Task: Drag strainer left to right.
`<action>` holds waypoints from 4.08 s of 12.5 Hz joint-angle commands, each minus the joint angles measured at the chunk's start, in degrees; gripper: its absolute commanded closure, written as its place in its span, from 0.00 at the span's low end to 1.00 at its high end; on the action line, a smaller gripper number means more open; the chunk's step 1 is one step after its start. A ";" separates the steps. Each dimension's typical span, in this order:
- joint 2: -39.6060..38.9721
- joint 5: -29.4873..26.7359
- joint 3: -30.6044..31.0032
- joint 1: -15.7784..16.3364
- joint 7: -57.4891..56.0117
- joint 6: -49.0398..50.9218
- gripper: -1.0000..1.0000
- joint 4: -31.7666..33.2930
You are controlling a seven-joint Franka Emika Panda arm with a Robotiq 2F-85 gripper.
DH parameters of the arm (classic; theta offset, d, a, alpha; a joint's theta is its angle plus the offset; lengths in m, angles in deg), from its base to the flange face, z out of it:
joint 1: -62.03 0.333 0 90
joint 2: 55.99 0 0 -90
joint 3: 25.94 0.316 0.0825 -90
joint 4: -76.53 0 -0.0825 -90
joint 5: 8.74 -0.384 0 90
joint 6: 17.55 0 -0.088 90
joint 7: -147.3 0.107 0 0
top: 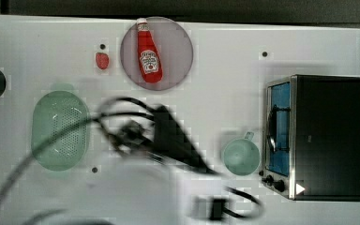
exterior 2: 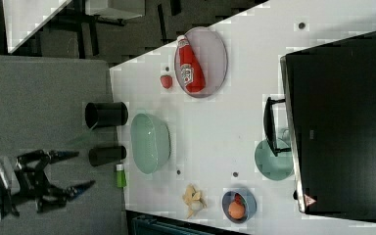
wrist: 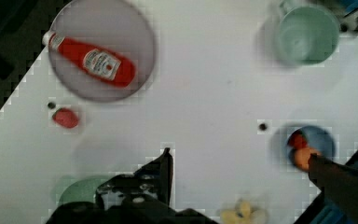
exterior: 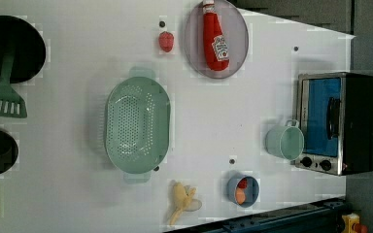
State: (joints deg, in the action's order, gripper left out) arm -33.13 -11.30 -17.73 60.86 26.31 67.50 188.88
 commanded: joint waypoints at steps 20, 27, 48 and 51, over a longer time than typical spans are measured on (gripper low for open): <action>-53.40 9.92 20.84 6.66 67.34 -50.10 0.00 7.26; -55.03 13.16 14.52 10.24 67.28 -51.54 0.00 8.06; -45.79 13.18 6.46 0.08 48.90 -51.80 0.00 19.46; -44.91 13.18 3.91 -1.01 46.57 -51.82 0.00 20.19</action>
State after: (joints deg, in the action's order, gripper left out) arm -79.15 2.54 -13.90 61.11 77.66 15.21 210.48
